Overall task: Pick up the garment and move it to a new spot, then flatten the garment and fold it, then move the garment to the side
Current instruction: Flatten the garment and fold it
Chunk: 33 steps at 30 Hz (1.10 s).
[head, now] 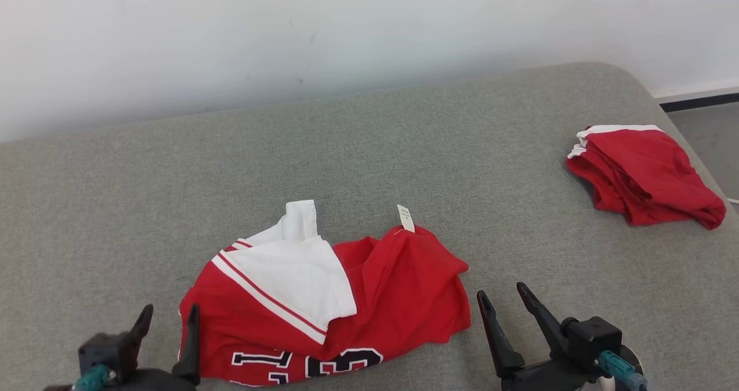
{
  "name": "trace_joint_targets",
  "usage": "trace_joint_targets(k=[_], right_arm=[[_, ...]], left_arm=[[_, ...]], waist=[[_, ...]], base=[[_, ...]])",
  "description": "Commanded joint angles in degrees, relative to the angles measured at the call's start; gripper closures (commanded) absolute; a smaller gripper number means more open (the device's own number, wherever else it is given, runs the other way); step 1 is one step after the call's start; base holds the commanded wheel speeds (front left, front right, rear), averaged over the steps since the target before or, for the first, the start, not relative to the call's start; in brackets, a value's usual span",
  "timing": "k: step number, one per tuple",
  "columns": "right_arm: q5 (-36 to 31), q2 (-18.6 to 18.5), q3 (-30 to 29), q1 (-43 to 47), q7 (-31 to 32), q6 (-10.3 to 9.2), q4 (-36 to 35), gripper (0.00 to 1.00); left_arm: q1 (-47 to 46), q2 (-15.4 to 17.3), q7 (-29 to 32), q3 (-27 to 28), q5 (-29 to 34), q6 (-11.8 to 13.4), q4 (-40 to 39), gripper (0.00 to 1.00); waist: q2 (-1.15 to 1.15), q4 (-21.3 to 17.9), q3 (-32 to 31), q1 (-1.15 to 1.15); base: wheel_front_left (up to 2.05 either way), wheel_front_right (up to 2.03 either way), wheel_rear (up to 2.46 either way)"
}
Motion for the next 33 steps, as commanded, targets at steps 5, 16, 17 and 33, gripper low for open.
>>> trace_joint_targets(k=[5, 16, 17, 33], right_arm=[[-0.16, 0.32, 0.27, 0.40, -0.21, -0.14, 0.02, 0.00], [0.26, 0.46, 1.07, -1.13, -0.68, -0.15, 0.45, 0.00], [0.27, 0.44, 1.20, -1.21, -0.76, -0.15, 0.53, 0.00], [-0.22, -0.53, 1.19, -1.05, -0.20, -0.15, 0.08, 0.00]], left_arm=[[-4.05, 2.77, 7.31, -1.36, -0.67, -1.97, -5.88, 0.00], [-20.82, 0.07, 33.08, -7.26, -2.98, -3.36, 6.96, 0.00], [-22.13, -0.05, 34.76, -7.23, -3.25, -2.93, 7.94, 0.00], [-27.29, -0.07, 54.60, -8.32, -9.11, -3.35, 10.36, 0.00]], waist=[[0.00, 0.18, 0.03, 0.00], [0.00, -2.90, 1.83, 0.00], [0.00, -3.14, 2.01, 0.00], [0.00, -3.76, 2.71, 0.00]], base=[[0.00, 0.00, 0.00], [0.00, 0.00, 0.00], [0.00, 0.00, 0.00], [0.00, 0.00, 0.00]])
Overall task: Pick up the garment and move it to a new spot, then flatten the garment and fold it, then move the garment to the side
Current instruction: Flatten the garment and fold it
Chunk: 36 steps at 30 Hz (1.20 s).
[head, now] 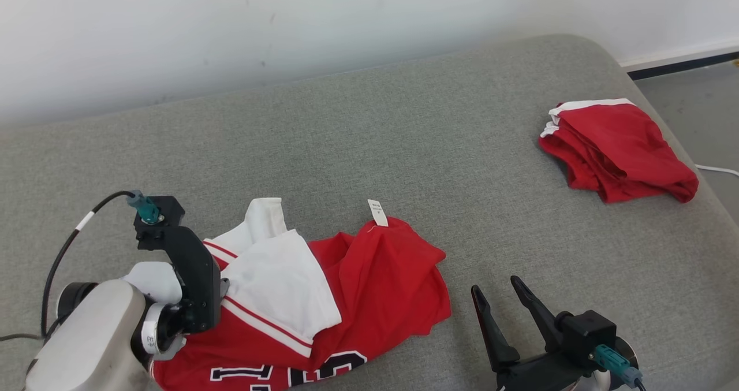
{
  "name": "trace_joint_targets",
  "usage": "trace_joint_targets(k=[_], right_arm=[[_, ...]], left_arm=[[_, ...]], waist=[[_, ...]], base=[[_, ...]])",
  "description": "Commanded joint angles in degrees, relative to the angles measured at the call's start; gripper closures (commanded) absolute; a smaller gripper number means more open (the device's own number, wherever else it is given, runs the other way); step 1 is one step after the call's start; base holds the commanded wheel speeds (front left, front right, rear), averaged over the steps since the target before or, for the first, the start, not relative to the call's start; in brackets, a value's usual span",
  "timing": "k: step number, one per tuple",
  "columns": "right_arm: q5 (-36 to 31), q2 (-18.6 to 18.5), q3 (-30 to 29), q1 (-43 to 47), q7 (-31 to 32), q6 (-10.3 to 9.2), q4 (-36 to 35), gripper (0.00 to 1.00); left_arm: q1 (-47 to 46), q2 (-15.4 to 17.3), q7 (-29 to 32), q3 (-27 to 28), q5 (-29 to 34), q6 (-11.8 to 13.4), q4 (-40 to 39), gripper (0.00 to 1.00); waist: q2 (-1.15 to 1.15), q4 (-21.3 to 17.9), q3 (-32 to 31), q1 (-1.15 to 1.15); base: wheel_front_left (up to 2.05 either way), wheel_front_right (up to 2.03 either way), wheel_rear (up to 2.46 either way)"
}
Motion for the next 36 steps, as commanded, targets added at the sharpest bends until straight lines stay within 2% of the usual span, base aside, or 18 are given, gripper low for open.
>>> trace_joint_targets(k=[1, 2, 3, 4, 14, 19, 24, 29, 30, 31, 36], right_arm=[[-0.24, -0.21, 0.02, 0.23, 0.06, -0.15, -0.29, 0.00], [-0.26, -0.32, 0.03, 0.23, 0.13, -0.15, -0.41, 0.00], [-0.27, -0.40, 0.06, 0.20, 0.30, -0.15, -0.50, 0.00], [-0.27, -0.48, 0.00, 0.19, 0.40, -0.15, -0.58, 0.00], [-0.76, -0.70, -0.38, 1.00, 1.41, -0.15, -1.71, 0.00], [-0.72, -0.61, -1.05, 1.60, 1.56, -0.15, -2.18, 0.00], [-0.89, -0.44, -1.58, 2.26, 1.77, -0.15, -2.60, 0.00], [-0.92, -0.03, -1.47, 2.07, 1.67, -0.15, -2.72, 0.00], [-0.86, 0.10, -1.43, 2.20, 1.55, -0.15, -2.61, 0.00], [-0.78, 0.21, -1.31, 2.27, 1.49, -0.15, -2.52, 0.00], [-0.36, 0.35, -0.79, 1.78, 1.39, -0.15, -1.87, 0.00]], left_arm=[[0.44, 0.27, -0.09, -0.15, 0.18, -0.40, -0.42, 0.00], [0.59, 0.30, -0.62, -0.37, 0.49, -0.52, -0.88, 0.48], [0.74, 0.34, -1.17, -0.49, 0.73, -0.85, -1.11, 0.67], [0.90, 0.19, -1.63, -0.62, 0.81, -0.90, -1.28, 1.00], [1.76, -0.90, -10.12, -0.65, 2.27, -2.40, -3.42, 1.00], [5.71, -0.65, -14.23, 0.80, 0.48, -3.35, -10.52, 1.00], [13.75, 3.22, -12.47, 0.43, -0.07, -1.04, -21.69, 1.00], [21.20, 8.15, -11.81, 0.92, 1.85, 3.04, -30.03, 1.00], [21.90, 8.61, -12.43, 1.03, 2.49, 3.79, -30.78, 0.22], [22.65, 9.12, -12.65, 1.01, 2.80, 4.39, -30.93, 0.00], [22.40, 9.82, -13.28, 0.57, 6.40, 7.50, -28.73, 0.00]], waist=[[0.00, 0.17, -0.04, 0.00], [0.00, 0.28, -0.05, 0.00], [0.00, 0.41, -0.05, 0.00], [0.00, 0.61, -0.05, 0.00], [0.00, 2.95, -0.80, 0.00], [0.00, 4.82, -0.87, 0.00], [0.00, 6.49, -0.90, 0.00], [0.00, 7.40, -0.72, 0.00], [0.00, 7.52, -0.74, 0.00], [0.00, 7.59, -0.75, 0.00], [0.00, 7.57, -1.33, 0.00]], base=[[0.00, 0.00, 0.00], [0.00, 0.00, 0.00], [0.00, 0.00, 0.00], [0.00, 0.00, 0.00], [0.00, 0.00, 0.00], [0.00, 0.00, 0.00], [0.00, 0.00, 0.00], [0.00, 0.00, 0.00], [0.00, 0.00, 0.00], [0.00, 0.00, 0.00], [0.00, 0.00, 0.00]])
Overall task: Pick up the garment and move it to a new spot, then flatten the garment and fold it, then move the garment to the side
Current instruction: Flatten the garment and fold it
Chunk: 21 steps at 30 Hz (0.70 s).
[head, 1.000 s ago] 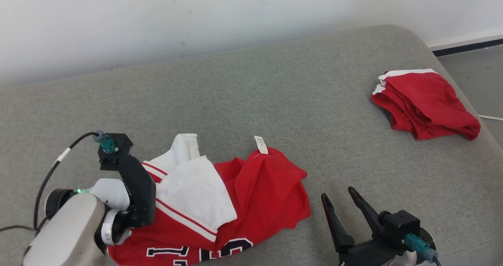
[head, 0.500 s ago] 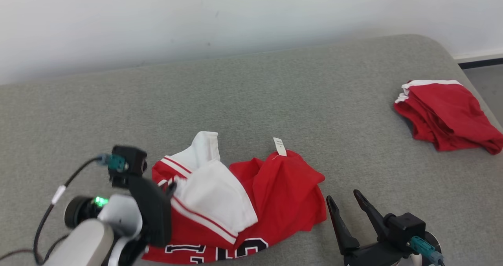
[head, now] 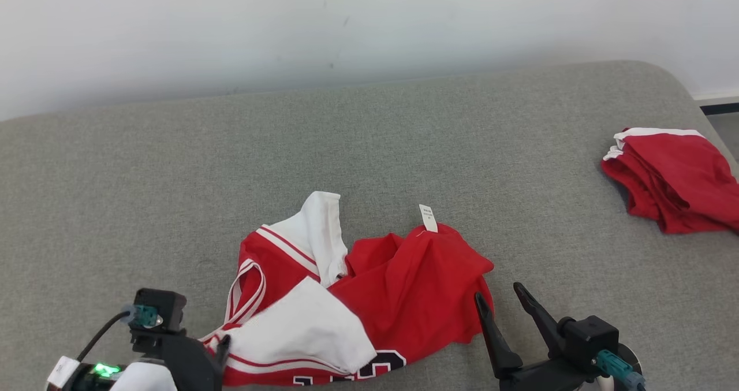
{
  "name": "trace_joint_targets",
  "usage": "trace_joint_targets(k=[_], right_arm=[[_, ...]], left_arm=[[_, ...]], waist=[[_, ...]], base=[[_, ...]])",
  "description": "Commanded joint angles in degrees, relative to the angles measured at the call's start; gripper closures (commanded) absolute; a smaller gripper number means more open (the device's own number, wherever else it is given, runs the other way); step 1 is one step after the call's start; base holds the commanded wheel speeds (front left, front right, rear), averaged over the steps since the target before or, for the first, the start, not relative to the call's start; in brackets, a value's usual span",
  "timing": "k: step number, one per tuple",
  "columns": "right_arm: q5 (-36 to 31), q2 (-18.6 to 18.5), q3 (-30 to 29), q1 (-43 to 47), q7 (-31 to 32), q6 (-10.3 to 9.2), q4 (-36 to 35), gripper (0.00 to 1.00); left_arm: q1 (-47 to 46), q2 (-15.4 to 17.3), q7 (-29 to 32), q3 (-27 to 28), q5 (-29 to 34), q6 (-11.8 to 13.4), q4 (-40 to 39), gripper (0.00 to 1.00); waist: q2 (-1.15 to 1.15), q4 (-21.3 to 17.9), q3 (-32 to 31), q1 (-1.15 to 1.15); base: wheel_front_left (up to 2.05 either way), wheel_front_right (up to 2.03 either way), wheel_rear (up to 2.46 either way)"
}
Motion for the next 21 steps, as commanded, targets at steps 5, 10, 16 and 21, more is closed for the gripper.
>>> trace_joint_targets(k=[5, 10, 16, 21], right_arm=[[-0.01, -0.27, -0.32, -0.05, -0.31, -0.15, 0.20, 0.00], [-0.04, -0.28, -0.05, -0.07, -0.18, -0.15, 0.23, 0.00], [0.40, -0.10, 1.29, -1.46, -0.32, -0.15, 0.26, 0.00], [0.40, -0.17, 1.22, -2.04, -0.69, -0.15, 0.51, 0.00]], left_arm=[[-3.17, -0.31, 0.03, 0.80, 1.61, 1.97, 1.08, 0.00], [-7.03, -2.38, 0.61, 1.04, 0.10, 0.72, 3.89, 0.00], [-12.17, -7.00, 0.20, 0.43, -3.23, -3.48, 13.46, 0.00], [-14.74, -9.03, 0.62, -0.55, -4.09, -5.55, 21.12, 0.00]], waist=[[0.00, -0.20, -0.65, 0.00], [0.00, -0.32, -0.63, 0.00], [0.00, -2.19, 0.38, 0.00], [0.00, -4.25, 1.48, 0.00]], base=[[0.00, 0.00, 0.00], [0.00, 0.00, 0.00], [0.00, 0.00, 0.00], [0.00, 0.00, 0.00]])
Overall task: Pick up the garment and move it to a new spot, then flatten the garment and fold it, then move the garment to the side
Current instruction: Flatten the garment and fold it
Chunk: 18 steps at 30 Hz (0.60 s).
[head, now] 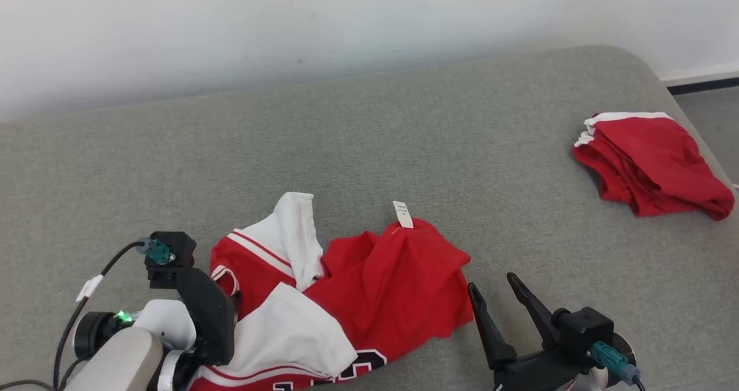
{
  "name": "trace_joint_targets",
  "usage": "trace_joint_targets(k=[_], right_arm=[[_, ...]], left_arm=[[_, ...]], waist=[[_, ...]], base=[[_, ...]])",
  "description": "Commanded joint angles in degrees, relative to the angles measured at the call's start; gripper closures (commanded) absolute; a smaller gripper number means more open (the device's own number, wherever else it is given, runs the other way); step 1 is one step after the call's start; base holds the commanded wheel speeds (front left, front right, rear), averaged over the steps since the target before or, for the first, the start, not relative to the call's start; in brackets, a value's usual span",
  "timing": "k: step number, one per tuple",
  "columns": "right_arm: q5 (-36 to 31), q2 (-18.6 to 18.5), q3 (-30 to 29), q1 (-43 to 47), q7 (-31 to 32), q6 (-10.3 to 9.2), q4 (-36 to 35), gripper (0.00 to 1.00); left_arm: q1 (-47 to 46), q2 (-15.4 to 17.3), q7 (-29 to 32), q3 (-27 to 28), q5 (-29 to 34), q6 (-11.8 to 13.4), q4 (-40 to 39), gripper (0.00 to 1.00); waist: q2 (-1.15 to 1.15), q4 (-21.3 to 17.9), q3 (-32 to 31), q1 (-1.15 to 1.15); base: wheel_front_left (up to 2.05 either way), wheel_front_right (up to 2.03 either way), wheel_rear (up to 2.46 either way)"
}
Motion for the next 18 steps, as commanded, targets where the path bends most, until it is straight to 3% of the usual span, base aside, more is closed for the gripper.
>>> trace_joint_targets(k=[1, 7, 8, 14, 18], right_arm=[[0.17, -0.08, -0.02, -0.45, -0.39, -0.15, 0.18, 0.00], [0.34, -0.08, -0.04, -0.64, -0.97, -0.15, 0.67, 0.00], [0.36, -0.07, 0.00, -0.69, -1.04, -0.15, 0.72, 0.00], [0.42, -0.46, -0.04, -0.96, -1.24, -0.15, 0.68, 0.00], [0.33, -0.64, 0.03, -1.11, -1.19, -0.15, 0.45, 0.00]], left_arm=[[-1.10, -0.06, 0.21, -0.04, -0.24, -0.31, 1.56, 0.00], [-2.10, -0.54, -0.77, 0.43, -0.14, 0.70, 6.47, 0.02], [-2.31, -0.79, -1.66, 0.77, 0.00, 1.09, 7.02, 1.00], [-4.53, -3.13, -12.46, 4.28, 0.45, 1.94, 9.52, 1.00], [-7.69, -4.56, -21.11, 5.56, 1.70, 0.29, 10.66, 1.00]], waist=[[0.00, -1.46, 0.96, 0.00], [0.00, -3.01, 1.85, 0.00], [0.00, -3.20, 1.95, 0.00], [0.00, -4.01, 2.48, 0.00], [0.00, -4.41, 2.73, 0.00]], base=[[0.00, 0.00, 0.00], [0.00, 0.00, 0.00], [0.00, 0.00, 0.00], [0.00, 0.00, 0.00], [0.00, 0.00, 0.00]])
